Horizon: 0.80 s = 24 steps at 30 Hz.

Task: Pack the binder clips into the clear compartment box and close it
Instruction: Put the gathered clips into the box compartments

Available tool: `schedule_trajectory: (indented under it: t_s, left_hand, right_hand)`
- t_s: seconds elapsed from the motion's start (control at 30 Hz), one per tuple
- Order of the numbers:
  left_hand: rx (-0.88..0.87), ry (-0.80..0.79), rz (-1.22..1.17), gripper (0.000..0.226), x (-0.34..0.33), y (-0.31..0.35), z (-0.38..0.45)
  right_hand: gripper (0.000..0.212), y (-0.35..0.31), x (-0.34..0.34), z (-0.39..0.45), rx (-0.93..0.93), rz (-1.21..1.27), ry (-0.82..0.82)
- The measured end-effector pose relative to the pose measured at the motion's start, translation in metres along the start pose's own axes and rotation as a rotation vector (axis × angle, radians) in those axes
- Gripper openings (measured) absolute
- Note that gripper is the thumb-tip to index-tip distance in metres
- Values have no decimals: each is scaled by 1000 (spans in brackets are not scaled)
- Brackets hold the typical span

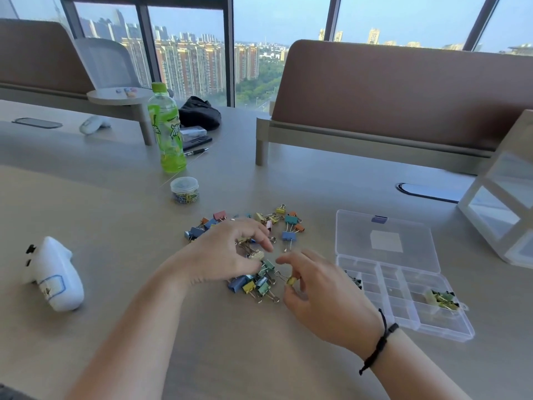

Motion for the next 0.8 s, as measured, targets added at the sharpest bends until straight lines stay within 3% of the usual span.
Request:
schedule_trajectory:
  t_s: [0.1,0.17,0.4,0.8]
  left_hand:
    - [126,-243,63,44,0,-7,-6]
    - [142,-281,128,58,1,-12,-6]
    - [137,-234,106,70,6,-11,-6]
    - [224,-206,64,73,11,-13,-5]
  right_hand:
    - [40,-3,-2,-2,11,2,-26]
    - [40,-6,-5,-3,19,-6,-56]
    - [77,-15,-19,-1,-26,-147,-60]
    - [75,-31,-31,19,-107,-188,21]
Point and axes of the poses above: each hand's wrist, its own z-axis towards the middle knuckle, its own x-axis out of the back of the hand, y = z × x, the point moved 2 cm from there along z, towards the middle knuckle, and after that the axes turned 11 degrees about -z, right-handed, at the moved point
